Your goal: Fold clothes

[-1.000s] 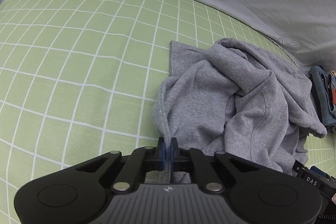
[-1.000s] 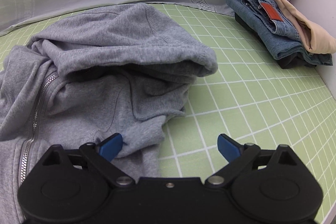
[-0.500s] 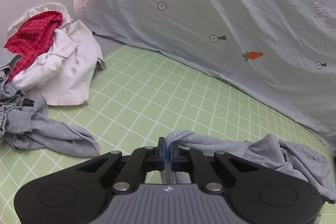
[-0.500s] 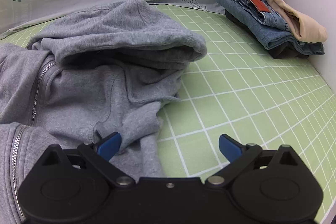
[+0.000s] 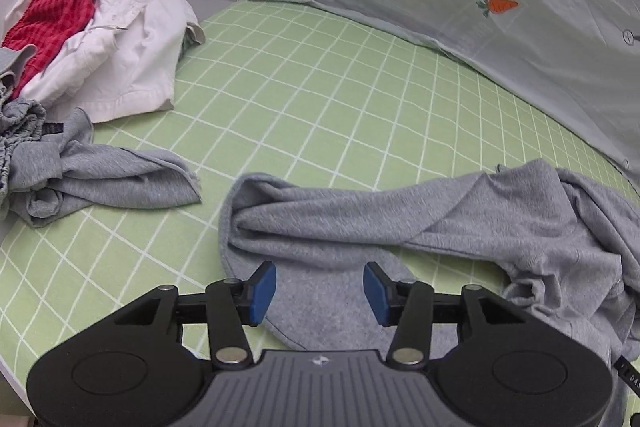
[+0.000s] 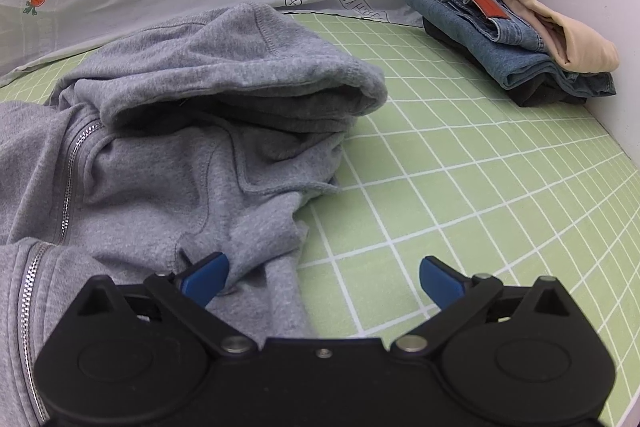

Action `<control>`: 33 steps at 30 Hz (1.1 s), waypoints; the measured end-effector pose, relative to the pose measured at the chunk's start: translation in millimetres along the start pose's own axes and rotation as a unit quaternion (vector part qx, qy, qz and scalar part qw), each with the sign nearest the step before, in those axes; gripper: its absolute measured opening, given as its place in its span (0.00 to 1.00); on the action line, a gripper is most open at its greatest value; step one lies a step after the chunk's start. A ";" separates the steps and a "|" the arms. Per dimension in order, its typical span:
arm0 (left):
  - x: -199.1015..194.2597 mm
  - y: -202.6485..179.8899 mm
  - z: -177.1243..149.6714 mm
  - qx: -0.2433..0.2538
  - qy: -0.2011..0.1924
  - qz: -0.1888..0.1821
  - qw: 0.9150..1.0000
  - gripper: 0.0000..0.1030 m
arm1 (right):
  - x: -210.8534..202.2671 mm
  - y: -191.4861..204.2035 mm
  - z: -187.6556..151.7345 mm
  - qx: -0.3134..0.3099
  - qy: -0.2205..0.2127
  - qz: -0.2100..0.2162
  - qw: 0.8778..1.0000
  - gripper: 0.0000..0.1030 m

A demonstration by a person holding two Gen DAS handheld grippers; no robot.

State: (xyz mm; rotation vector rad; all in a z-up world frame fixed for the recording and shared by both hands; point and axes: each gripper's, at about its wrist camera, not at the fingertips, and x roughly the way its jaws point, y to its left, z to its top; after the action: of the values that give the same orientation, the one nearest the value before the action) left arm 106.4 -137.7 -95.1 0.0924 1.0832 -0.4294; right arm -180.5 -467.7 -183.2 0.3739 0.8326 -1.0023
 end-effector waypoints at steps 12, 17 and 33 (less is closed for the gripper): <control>27.0 -74.8 -58.6 0.196 0.039 -0.034 0.979 0.73 | 1.2 -11.2 -18.7 0.014 -0.058 0.034 0.998 1.00; 21.8 -76.5 -76.1 0.206 0.025 -0.034 0.978 0.76 | 2.3 -15.9 -23.7 0.018 -0.077 0.048 0.996 1.00; 17.0 -53.3 -74.9 0.107 -0.009 -0.005 0.994 0.12 | 2.1 -16.5 -26.5 0.025 -0.080 0.054 0.995 1.00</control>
State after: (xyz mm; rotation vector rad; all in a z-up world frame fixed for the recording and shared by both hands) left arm 30.2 -170.4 -138.1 0.2723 1.0184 -0.5544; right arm -205.7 -460.7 -200.5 0.3726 0.6372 -0.9413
